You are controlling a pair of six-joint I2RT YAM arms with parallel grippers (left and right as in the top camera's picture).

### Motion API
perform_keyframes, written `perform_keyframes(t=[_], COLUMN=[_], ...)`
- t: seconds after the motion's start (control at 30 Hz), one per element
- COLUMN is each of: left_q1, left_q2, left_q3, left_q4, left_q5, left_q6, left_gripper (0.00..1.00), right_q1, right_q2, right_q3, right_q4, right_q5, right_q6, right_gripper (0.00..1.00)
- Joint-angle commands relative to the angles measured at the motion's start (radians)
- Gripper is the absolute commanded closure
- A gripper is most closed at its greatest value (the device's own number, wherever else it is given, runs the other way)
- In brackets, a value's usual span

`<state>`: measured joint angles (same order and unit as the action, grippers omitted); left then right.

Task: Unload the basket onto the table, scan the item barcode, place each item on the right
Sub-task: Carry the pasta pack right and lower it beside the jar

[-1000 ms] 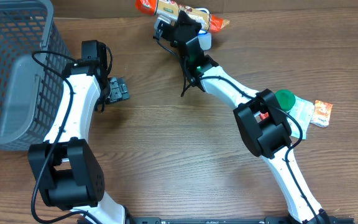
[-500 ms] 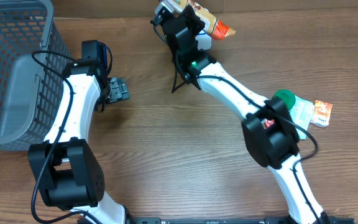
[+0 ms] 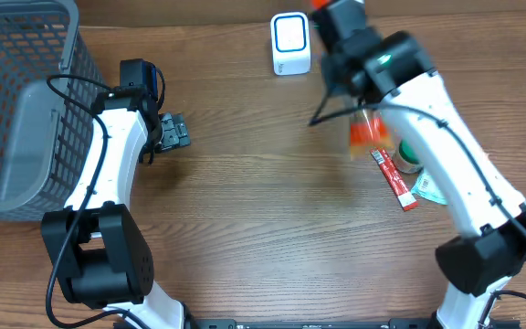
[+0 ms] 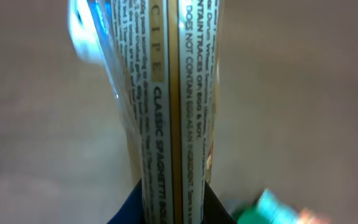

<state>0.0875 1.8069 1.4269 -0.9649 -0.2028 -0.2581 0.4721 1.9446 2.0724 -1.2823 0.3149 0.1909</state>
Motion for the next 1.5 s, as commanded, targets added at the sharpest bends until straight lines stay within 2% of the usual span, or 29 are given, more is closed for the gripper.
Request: perform_keyframes(t=[0.0, 0.27, 0.53, 0.73, 1.07, 1.17, 1.37, 1.47], left_q1=[0.003, 0.003, 0.003, 0.003, 0.003, 0.003, 0.003, 0.003], left_q2=[0.004, 0.004, 0.004, 0.004, 0.004, 0.004, 0.004, 0.004], left_q3=[0.008, 0.008, 0.008, 0.008, 0.008, 0.008, 0.008, 0.008], left_q4=[0.000, 0.001, 0.000, 0.000, 0.000, 0.000, 0.001, 0.001], left_q5=[-0.007, -0.007, -0.007, -0.007, -0.007, -0.007, -0.007, -0.007], left_q6=[0.008, 0.008, 0.008, 0.008, 0.008, 0.008, 0.008, 0.008], left_gripper=[0.00, 0.00, 0.00, 0.00, 0.00, 0.01, 0.00, 0.00], right_q1=[-0.054, -0.066, -0.082, -0.114, -0.155, -0.158, -0.155, -0.155], right_q2=[0.004, 0.004, 0.004, 0.004, 0.004, 0.004, 0.004, 0.004], right_q3=[-0.113, -0.484, -0.694, -0.737, -0.737, -0.737, -0.737, -0.737], right_q4=[-0.017, 0.174, 0.391, 0.430, 0.410, 0.417, 0.434, 0.436], right_q5=[-0.274, -0.283, -0.158, 0.005, 0.085, 0.060, -0.166, -0.179], right_q6=[0.131, 0.060, 0.075, 0.075, 0.075, 0.074, 0.067, 0.067], right_gripper=[0.96, 0.96, 0.96, 0.96, 0.96, 0.96, 0.96, 0.94])
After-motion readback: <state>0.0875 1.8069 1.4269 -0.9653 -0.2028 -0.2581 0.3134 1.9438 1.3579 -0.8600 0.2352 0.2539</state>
